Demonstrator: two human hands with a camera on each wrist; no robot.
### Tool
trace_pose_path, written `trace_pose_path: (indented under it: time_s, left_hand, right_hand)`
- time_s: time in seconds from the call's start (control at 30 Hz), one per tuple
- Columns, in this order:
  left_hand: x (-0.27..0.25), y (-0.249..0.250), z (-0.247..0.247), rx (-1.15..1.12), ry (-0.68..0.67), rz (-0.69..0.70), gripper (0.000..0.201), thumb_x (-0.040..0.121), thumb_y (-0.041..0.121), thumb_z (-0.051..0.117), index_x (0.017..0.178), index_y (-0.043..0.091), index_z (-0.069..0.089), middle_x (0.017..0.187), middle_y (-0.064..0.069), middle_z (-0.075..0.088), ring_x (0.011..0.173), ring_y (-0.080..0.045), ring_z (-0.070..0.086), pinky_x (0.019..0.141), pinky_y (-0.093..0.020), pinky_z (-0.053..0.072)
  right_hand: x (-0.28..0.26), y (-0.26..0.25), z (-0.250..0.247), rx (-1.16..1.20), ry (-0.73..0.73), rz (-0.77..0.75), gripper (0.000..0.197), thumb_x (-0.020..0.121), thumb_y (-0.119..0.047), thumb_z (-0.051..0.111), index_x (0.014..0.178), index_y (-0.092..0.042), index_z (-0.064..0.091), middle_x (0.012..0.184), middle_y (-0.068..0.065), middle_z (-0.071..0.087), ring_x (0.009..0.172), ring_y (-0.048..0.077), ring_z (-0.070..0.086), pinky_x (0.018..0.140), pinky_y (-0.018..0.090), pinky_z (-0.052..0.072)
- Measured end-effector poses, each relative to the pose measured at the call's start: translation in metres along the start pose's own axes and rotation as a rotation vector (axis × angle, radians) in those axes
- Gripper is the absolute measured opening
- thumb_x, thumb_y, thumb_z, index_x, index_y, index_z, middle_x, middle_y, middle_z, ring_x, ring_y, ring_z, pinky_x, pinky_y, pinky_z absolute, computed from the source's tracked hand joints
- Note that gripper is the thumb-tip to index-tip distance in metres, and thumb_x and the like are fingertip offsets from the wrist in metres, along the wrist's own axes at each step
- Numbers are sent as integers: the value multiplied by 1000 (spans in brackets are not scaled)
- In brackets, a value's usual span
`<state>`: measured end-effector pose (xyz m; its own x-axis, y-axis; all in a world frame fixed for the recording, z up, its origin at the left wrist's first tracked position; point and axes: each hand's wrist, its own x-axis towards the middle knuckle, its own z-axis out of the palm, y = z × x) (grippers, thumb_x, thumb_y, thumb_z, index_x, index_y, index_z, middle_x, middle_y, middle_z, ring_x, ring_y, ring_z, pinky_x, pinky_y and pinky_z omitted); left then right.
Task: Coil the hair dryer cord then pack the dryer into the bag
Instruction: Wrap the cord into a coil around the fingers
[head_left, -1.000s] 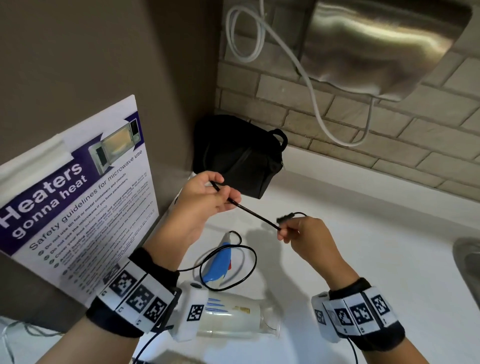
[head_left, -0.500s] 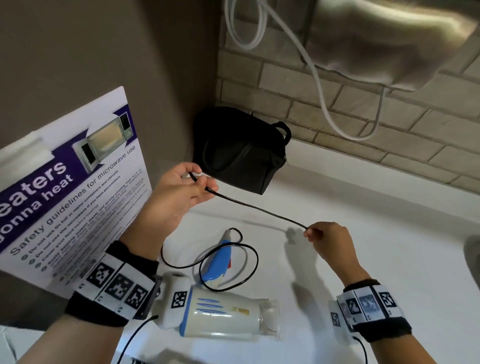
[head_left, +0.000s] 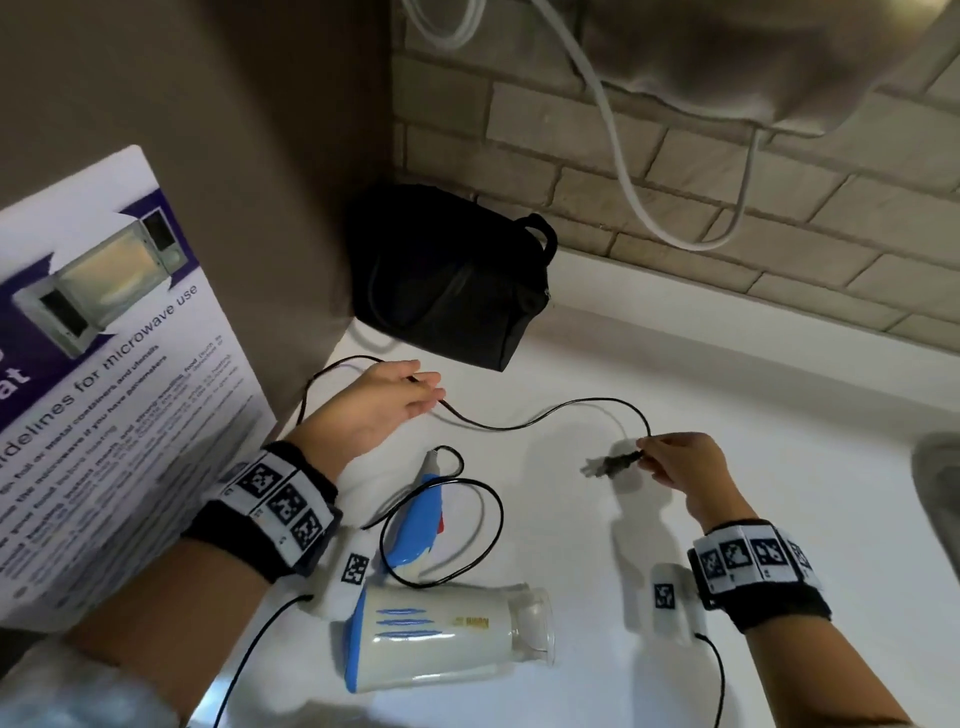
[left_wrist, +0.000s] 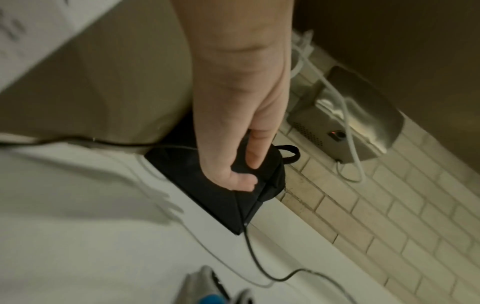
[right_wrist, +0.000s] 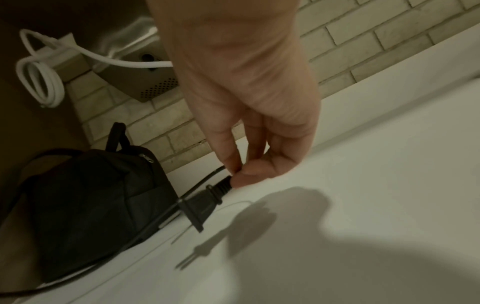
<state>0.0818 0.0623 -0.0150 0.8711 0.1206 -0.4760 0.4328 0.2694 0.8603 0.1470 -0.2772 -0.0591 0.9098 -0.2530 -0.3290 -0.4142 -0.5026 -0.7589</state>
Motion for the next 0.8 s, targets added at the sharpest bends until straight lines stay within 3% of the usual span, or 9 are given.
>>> trace_pose_path:
  time_s: [0.13,0.27,0.37,0.43,0.53,0.6,0.67,0.73,0.8]
  left_hand:
    - [15,0,7,36,-9,-29,71,90,2,60,148,1,20,143,-14,42,131,-24,47,114,-36,34]
    - [18,-1,6,216,-41,-47,71,88,17,67,147,8,29,132,-6,50,135,-20,41,116,-36,29]
    - [19,-4,-1,203,-62,-53,61,87,16,67,141,6,40,138,-11,49,133,-21,44,114,-35,33]
    - [15,-4,-5,218,-75,-42,55,88,17,66,137,5,45,136,-11,53,129,-21,48,112,-33,36]
    - [3,-1,-14,328,-87,-6,43,91,21,62,133,12,52,129,-6,59,120,-17,56,108,-32,40]
    - [-7,-2,-26,479,-65,38,33,93,26,59,126,23,58,125,-1,63,115,-15,60,106,-34,44]
    - [-19,-4,-42,645,-24,83,26,92,32,58,118,33,61,121,5,65,109,-11,62,103,-33,46]
    - [-39,-6,-53,752,2,105,28,93,32,57,120,30,61,117,8,65,107,-9,62,98,-25,45]
    - [-60,-11,-62,768,12,115,23,95,25,55,116,22,63,110,5,67,99,-8,63,84,-15,48]
  right_hand:
    - [6,8,3,28,-13,45,9,84,-11,69,76,-6,70,67,12,68,65,26,65,81,41,58]
    - [7,14,2,38,-3,57,19,81,-4,70,66,-14,66,77,16,69,87,37,70,90,46,55]
    - [6,16,2,54,-14,73,18,82,2,66,72,-12,65,87,23,71,89,38,70,91,46,55]
    - [5,15,2,75,-21,85,8,83,1,64,85,-7,66,94,25,71,86,36,71,89,44,56]
    - [-4,11,1,46,-8,56,26,86,-11,63,111,-3,59,95,18,70,80,29,68,80,40,57]
    - [-19,5,-1,-137,40,-69,35,87,-24,64,117,-9,55,98,10,69,89,29,67,80,40,54]
    - [-40,-4,2,-317,60,-236,33,88,-25,62,117,-12,54,97,6,67,93,29,65,78,36,48]
    - [-60,-14,12,-378,6,-340,31,89,-24,60,118,-15,54,99,5,67,93,26,65,75,34,45]
    - [-75,-22,29,-416,-117,-404,31,90,-26,60,119,-18,55,104,4,66,89,20,65,74,30,44]
